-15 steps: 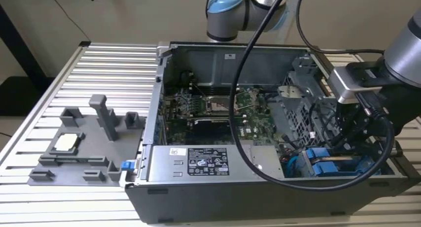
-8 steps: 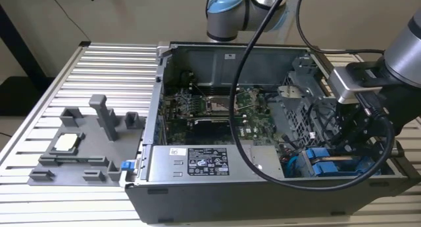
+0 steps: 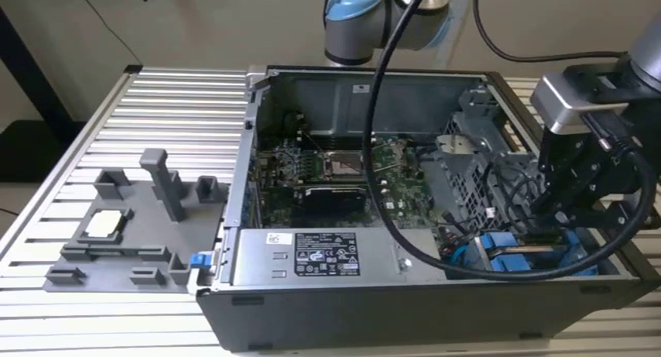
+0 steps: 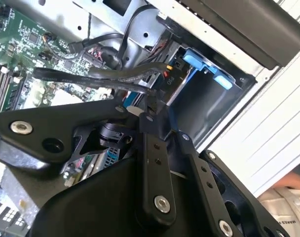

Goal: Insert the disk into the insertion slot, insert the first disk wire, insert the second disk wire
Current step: 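Insert the second disk wire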

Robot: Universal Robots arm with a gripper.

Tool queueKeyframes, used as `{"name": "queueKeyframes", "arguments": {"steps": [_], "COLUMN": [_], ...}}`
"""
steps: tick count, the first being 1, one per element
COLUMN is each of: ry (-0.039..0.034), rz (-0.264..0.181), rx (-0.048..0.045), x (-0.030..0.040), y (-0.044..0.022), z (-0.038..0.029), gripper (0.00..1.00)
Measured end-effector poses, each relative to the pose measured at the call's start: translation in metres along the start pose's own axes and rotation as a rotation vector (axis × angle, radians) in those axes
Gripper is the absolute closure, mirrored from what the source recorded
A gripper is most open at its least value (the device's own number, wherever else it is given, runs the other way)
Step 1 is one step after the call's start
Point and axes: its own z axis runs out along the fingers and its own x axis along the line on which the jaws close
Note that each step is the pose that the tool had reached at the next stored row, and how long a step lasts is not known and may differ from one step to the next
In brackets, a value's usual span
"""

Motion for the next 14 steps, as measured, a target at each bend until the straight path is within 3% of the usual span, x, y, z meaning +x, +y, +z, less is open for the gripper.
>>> {"name": "queueKeyframes", "arguments": {"steps": [3, 6, 14], "ry": [-0.0001, 0.0002, 0.0], "rz": [0.0, 0.0, 0.0], "rx": [0.0, 0.0, 0.0], "x": [-0.0009, -0.0015, -0.0017], "y": [-0.0004, -0.0006, -0.0007], "z": [-0.0112, -0.0185, -0.0218], "gripper": [0.76, 0.76, 0.76]}}
